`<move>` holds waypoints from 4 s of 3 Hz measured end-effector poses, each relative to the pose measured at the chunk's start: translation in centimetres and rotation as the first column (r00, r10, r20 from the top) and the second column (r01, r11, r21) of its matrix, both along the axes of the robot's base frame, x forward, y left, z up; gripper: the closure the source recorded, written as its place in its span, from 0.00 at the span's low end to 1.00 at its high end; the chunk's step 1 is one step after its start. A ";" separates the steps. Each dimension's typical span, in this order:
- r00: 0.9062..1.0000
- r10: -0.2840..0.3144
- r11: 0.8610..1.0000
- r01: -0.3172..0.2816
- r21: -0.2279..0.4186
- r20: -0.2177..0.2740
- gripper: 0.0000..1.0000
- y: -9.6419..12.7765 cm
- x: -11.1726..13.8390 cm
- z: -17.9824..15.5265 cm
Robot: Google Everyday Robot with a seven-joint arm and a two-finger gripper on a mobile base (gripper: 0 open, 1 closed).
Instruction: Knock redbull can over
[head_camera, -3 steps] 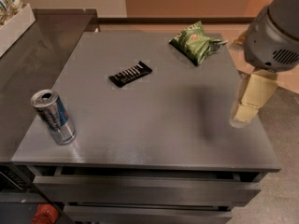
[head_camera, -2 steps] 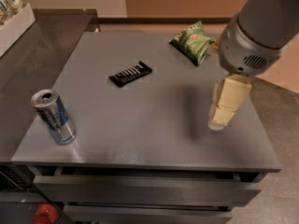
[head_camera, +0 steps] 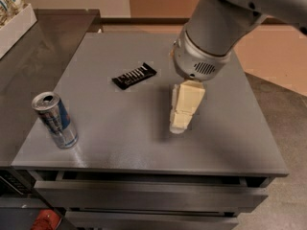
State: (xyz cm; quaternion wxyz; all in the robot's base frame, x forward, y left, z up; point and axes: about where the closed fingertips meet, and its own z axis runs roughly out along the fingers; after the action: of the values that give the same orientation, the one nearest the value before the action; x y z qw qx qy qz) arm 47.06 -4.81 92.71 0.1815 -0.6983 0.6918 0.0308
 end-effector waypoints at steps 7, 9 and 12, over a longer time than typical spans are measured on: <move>0.964 0.250 0.863 -0.182 0.470 -0.086 0.00 22.2 -2.1 -3.7; 0.965 0.248 0.807 -0.158 0.569 -0.083 0.00 25.2 -3.2 -2.4; 0.956 0.275 0.775 -0.160 0.612 -0.098 0.50 27.5 -4.7 -2.4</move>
Offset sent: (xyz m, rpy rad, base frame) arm -0.0043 0.1389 -0.0396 0.1486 0.0786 0.1923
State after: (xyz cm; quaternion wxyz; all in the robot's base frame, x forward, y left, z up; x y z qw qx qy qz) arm 42.34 22.64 90.28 0.3234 -0.6750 0.5745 0.3314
